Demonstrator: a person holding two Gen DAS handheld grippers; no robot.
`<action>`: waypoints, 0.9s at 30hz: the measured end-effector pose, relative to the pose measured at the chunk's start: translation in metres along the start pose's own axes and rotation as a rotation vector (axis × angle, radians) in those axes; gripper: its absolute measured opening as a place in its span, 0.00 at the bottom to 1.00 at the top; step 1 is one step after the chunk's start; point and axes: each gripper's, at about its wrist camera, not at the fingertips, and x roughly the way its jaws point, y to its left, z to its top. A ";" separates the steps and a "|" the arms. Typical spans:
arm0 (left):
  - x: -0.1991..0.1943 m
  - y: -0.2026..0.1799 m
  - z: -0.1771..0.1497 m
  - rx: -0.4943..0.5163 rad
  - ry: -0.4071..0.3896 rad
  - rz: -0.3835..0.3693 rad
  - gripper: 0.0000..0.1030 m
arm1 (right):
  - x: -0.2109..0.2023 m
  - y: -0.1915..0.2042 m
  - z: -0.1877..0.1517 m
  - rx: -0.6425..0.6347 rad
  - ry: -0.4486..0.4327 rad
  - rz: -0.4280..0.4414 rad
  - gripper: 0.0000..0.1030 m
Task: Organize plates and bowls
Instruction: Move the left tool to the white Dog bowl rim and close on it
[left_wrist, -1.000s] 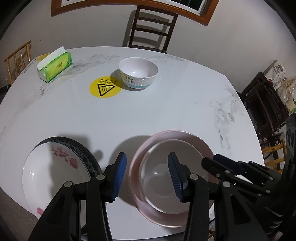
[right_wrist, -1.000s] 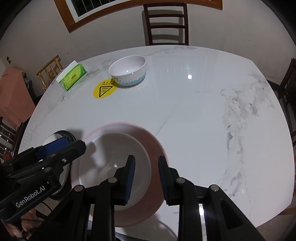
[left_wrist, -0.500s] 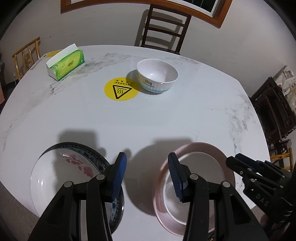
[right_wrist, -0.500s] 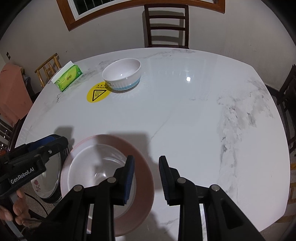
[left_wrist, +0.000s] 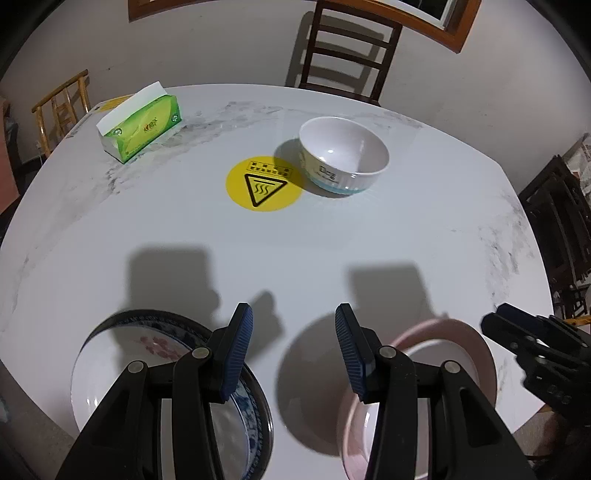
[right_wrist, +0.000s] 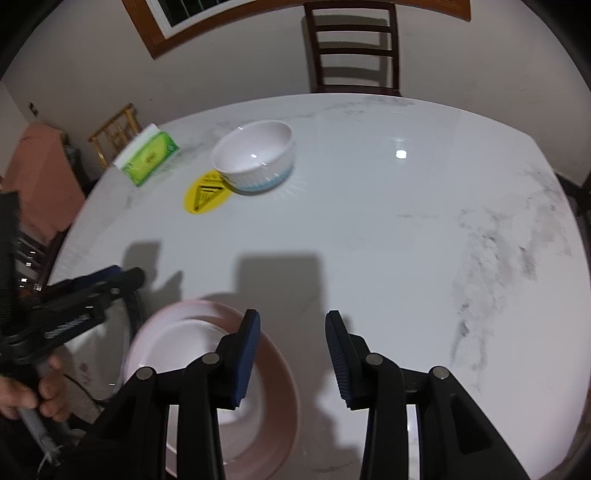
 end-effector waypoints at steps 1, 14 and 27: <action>0.001 0.001 0.002 -0.004 0.002 0.000 0.42 | -0.001 -0.001 0.003 0.006 -0.001 0.014 0.36; 0.015 0.008 0.045 -0.036 0.001 0.005 0.42 | 0.031 -0.035 0.058 0.043 0.043 0.024 0.36; 0.054 0.008 0.110 -0.105 0.001 -0.039 0.40 | 0.072 -0.034 0.127 0.064 0.001 0.125 0.36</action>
